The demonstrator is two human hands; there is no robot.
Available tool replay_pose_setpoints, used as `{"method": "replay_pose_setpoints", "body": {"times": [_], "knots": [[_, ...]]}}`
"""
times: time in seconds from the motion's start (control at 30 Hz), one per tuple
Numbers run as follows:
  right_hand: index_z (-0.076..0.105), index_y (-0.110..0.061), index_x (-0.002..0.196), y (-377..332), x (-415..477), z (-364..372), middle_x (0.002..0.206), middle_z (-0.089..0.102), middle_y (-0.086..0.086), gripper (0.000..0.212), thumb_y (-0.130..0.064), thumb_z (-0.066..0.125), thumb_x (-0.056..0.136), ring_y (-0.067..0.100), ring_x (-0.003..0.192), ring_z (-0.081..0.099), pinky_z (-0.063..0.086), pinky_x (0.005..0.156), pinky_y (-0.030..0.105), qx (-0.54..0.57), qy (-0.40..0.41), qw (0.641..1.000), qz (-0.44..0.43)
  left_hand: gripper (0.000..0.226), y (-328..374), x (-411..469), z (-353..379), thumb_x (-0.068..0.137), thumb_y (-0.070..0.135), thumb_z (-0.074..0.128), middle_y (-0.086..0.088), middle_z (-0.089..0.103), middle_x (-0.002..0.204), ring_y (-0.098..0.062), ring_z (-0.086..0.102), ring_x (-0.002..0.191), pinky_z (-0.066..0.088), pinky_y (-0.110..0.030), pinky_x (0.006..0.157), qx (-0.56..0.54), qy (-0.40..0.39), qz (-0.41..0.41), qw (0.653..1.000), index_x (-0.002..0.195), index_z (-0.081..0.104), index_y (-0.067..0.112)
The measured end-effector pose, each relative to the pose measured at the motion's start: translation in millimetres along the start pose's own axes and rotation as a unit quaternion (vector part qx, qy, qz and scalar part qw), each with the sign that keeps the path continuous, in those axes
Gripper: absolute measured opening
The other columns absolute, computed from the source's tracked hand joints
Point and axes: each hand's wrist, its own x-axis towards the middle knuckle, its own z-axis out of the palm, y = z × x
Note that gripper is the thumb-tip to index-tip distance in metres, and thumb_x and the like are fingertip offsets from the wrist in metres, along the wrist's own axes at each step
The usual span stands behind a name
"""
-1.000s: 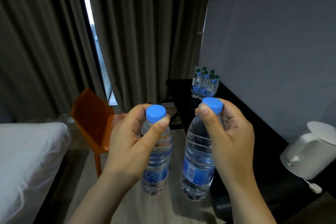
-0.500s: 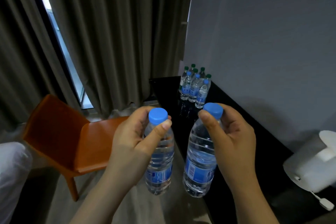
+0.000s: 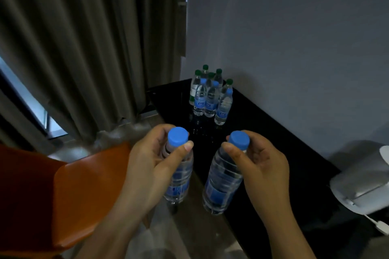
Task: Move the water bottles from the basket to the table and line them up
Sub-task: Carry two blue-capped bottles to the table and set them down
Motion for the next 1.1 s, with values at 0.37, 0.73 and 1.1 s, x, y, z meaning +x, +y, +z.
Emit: {"method": "replay_pose_setpoints", "body": {"times": [0.37,0.73,1.1], "knots": [[0.070,-0.038,0.092,85,124,17,0.091,0.074,-0.013,0.024,-0.041,0.075,0.070,0.001,0.085,0.069,0.052,0.071,0.010,-0.047,-0.036,0.997,0.044,0.028,-69,135,18,0.072,0.047,0.066,0.000,0.071,0.093,-0.017,0.068,0.086,0.056,-0.048,0.079,0.045,-0.016,-0.016,0.999,0.092,0.062,0.030],[0.069,-0.043,0.088,152,211,23,0.090,0.072,-0.018,0.023,-0.029,0.079,0.073,-0.005,0.085,0.067,0.048,0.072,0.005,-0.097,-0.066,0.991,0.067,0.029,-133,234,37,0.071,0.051,0.064,0.018,0.069,0.100,-0.001,0.066,0.092,0.054,-0.032,0.078,0.094,-0.045,-0.039,0.994,0.097,0.061,0.037],[0.070,-0.034,0.093,192,246,37,0.092,0.072,-0.021,0.025,-0.018,0.079,0.075,-0.006,0.086,0.067,0.048,0.072,0.006,-0.141,-0.042,0.979,0.141,0.022,-189,301,52,0.082,0.022,0.071,-0.001,0.067,0.093,-0.016,0.063,0.087,0.051,-0.034,0.074,0.136,-0.151,-0.073,0.976,0.100,0.062,0.016]]}}
